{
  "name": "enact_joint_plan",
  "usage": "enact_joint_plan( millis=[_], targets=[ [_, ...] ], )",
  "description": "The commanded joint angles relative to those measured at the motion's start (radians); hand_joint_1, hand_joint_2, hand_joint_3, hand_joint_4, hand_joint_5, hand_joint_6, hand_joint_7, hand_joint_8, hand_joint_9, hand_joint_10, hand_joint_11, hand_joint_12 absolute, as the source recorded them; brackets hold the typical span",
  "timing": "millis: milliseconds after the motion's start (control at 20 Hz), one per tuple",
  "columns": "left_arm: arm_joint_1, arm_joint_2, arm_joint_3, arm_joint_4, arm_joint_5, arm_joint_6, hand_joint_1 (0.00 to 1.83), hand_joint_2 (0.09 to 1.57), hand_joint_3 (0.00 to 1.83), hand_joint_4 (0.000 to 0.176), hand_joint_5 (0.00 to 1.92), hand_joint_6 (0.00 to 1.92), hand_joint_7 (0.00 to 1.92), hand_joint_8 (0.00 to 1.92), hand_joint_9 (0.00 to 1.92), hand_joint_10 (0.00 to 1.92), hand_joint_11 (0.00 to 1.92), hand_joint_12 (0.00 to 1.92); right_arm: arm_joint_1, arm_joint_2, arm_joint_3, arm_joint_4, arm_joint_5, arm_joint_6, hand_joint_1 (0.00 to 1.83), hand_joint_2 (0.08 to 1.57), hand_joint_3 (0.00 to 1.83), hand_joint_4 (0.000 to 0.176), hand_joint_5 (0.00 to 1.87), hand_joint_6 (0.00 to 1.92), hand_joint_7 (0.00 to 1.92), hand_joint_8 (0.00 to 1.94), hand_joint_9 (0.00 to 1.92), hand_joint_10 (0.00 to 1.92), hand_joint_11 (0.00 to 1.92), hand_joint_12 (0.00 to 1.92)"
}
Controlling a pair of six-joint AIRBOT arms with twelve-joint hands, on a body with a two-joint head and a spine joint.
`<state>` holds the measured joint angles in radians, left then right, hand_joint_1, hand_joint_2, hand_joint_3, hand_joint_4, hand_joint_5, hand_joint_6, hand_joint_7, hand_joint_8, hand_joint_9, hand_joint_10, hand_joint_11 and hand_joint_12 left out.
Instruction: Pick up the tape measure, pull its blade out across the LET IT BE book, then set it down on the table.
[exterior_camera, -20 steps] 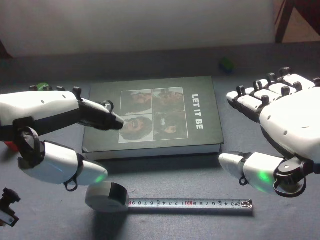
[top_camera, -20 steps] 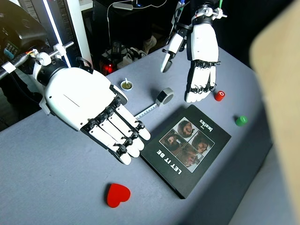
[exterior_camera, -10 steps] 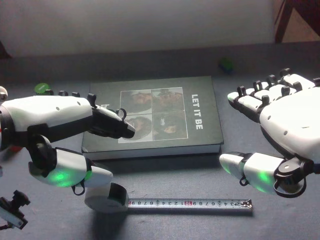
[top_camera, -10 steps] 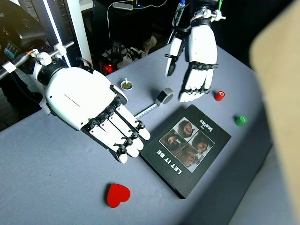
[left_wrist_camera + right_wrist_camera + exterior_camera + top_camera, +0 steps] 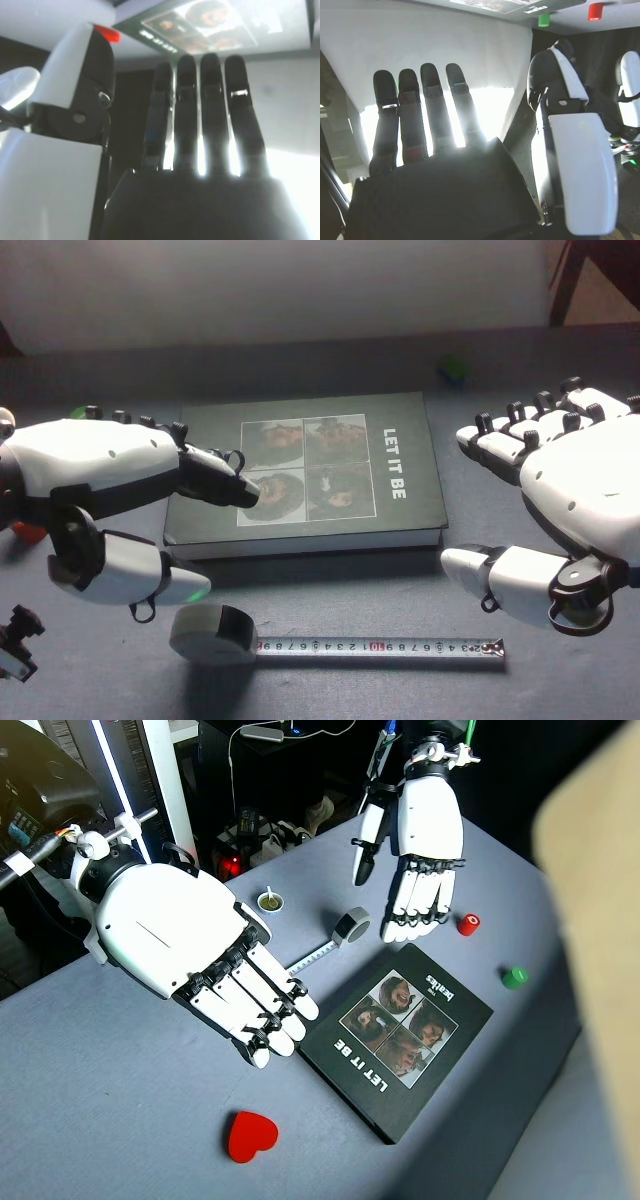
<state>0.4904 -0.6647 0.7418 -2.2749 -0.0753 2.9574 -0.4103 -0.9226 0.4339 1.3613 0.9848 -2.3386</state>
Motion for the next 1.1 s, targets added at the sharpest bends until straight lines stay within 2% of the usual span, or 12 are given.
enact_joint_plan(
  millis=[0,150,350,450,500,550,650,700,800,850,1000,1050],
  targets=[
    [-0.005,-0.002,0.007,-0.053,0.067,0.039,0.88,1.16,0.00,0.000,0.41,0.00,0.46,0.00,0.43,0.00,0.18,0.66,0.009,0.004,-0.003,-0.084,0.046,-0.002,0.19,1.19,0.00,0.017,0.19,0.00,0.23,0.00,0.21,0.00,0.00,0.93],
    [0.034,-0.007,0.019,-0.112,0.102,0.043,0.88,1.16,0.00,0.000,0.41,0.00,0.45,0.00,0.44,0.00,0.18,0.66,0.008,0.004,-0.003,-0.086,0.044,-0.002,0.19,1.19,0.00,0.016,0.20,0.00,0.23,0.00,0.21,0.00,0.00,0.90],
    [0.064,-0.021,0.035,-0.116,0.137,0.036,0.87,1.16,0.00,0.000,0.41,0.00,0.45,0.00,0.44,0.00,0.18,0.67,0.008,0.004,-0.003,-0.086,0.045,-0.002,0.19,1.19,0.00,0.010,0.20,0.00,0.23,0.00,0.20,0.00,0.00,0.91],
    [0.049,-0.020,0.046,-0.035,0.138,-0.068,0.88,1.16,0.00,0.000,0.42,0.00,0.45,0.00,0.44,0.00,0.17,0.67,0.007,0.004,-0.003,-0.086,0.048,-0.002,0.19,1.19,0.00,0.008,0.19,0.00,0.22,0.00,0.20,0.00,0.00,0.84],
    [0.025,-0.020,0.055,0.070,0.122,-0.183,0.88,1.16,0.00,0.000,0.43,0.01,0.46,0.00,0.44,0.00,0.17,0.67,0.007,0.004,-0.003,-0.086,0.050,-0.002,0.19,1.19,0.00,0.008,0.19,0.00,0.22,0.00,0.20,0.00,0.00,0.84],
    [0.007,-0.020,0.059,0.242,0.096,-0.373,0.88,1.16,0.00,0.000,0.43,0.01,0.46,0.00,0.44,0.00,0.18,0.67,0.006,0.004,-0.003,-0.086,0.050,-0.002,0.19,1.19,0.00,0.008,0.19,0.00,0.22,0.01,0.19,0.00,0.00,0.83],
    [-0.025,-0.012,0.057,0.776,0.026,-0.942,0.88,1.16,0.00,0.000,0.43,0.01,0.45,0.00,0.43,0.00,0.18,0.67,0.006,0.004,-0.003,-0.086,0.049,-0.002,0.19,1.19,0.00,0.008,0.19,0.00,0.23,0.00,0.19,0.00,0.00,0.82],
    [-0.034,-0.009,0.045,0.849,-0.029,-1.045,0.88,1.16,0.00,0.000,0.43,0.01,0.45,0.00,0.43,0.00,0.18,0.67,0.007,0.004,-0.003,-0.086,0.049,-0.002,0.19,1.19,0.00,0.006,0.19,0.00,0.23,0.00,0.19,0.00,0.00,0.82],
    [-0.040,-0.012,0.027,0.930,-0.060,-1.158,0.88,1.16,0.00,0.000,0.44,0.01,0.45,0.00,0.43,0.00,0.18,0.67,0.008,0.004,-0.003,-0.088,0.042,-0.002,0.20,1.19,0.00,0.006,0.18,0.00,0.22,0.00,0.18,0.00,0.00,0.75],
    [-0.027,-0.015,0.016,1.065,-0.087,-1.342,0.88,1.16,0.00,0.000,0.44,0.01,0.46,0.01,0.43,0.00,0.18,0.67,0.008,0.004,-0.003,-0.089,0.038,0.001,0.20,1.19,0.00,0.005,0.18,0.00,0.22,0.00,0.17,0.00,0.00,0.71],
    [0.020,-0.019,0.000,1.351,-0.148,-1.693,0.87,1.16,0.00,0.000,0.46,0.01,0.47,0.01,0.44,0.00,0.18,0.68,0.008,0.004,-0.003,-0.090,0.041,0.000,0.20,1.19,0.00,0.003,0.18,0.00,0.22,0.00,0.17,0.00,0.00,0.68],
    [0.027,-0.017,0.001,1.428,-0.154,-1.767,0.87,1.16,0.00,0.000,0.47,0.01,0.48,0.01,0.44,0.00,0.18,0.68,0.008,0.004,-0.003,-0.090,0.042,0.000,0.20,1.19,0.00,0.003,0.19,0.00,0.22,0.00,0.18,0.00,0.00,0.73]
  ],
)
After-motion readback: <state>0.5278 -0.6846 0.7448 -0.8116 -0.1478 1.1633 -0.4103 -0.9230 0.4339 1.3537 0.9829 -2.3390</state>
